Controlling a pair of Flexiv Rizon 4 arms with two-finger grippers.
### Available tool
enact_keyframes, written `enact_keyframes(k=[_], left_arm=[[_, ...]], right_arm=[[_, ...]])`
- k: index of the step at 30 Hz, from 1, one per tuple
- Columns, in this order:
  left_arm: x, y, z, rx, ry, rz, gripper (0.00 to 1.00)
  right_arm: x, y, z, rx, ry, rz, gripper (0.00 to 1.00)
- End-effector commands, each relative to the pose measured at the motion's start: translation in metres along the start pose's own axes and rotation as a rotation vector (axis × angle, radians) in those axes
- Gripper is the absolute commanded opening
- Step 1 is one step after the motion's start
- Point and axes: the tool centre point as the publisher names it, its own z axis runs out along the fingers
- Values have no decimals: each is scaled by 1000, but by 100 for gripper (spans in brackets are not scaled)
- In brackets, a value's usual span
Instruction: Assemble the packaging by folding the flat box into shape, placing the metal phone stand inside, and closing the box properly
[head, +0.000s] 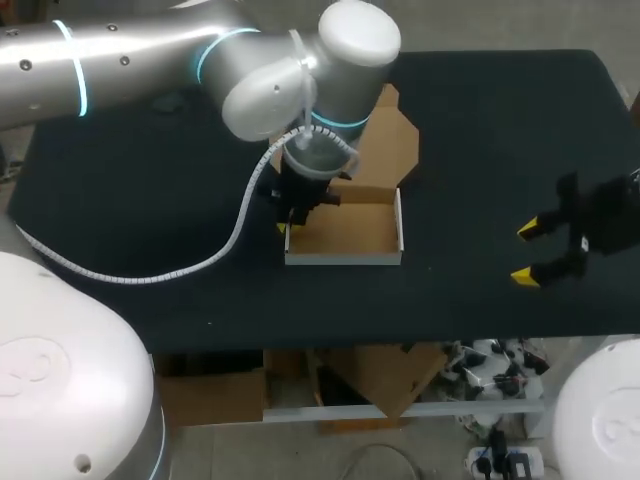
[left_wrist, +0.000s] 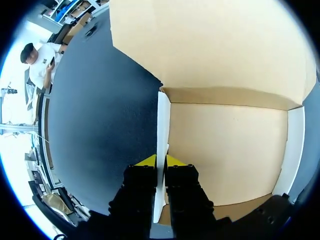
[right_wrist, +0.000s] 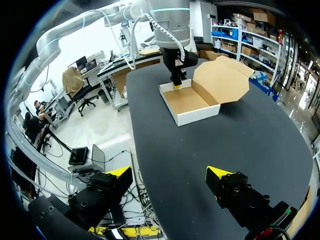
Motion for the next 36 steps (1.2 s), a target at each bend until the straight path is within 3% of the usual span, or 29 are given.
enact_keyframes(k=[1, 8, 15, 29, 33, 34, 36], left_arm=[[4, -3, 5, 1, -103, -17, 0], [0, -5, 5, 5, -142, -41, 0], [-2, -5, 5, -1, -124, -54, 0], [-4, -2, 4, -16, 30, -27, 0], [-5, -1, 3, -16, 65, -24, 16], [-5, -1, 3, -15, 64, -25, 25], [-6, 0, 3, -9, 86, -28, 34]], right_arm=[[1, 0, -2, -3, 0, -1, 100], [1, 0, -2, -3, 0, -1, 100], [1, 0, -2, -3, 0, -1, 100], [1, 0, -2, -3, 0, -1, 100], [1, 0, -2, -3, 0, -1, 100], [1, 0, -2, -3, 0, -1, 100], [1, 0, -2, -3, 0, -1, 100]])
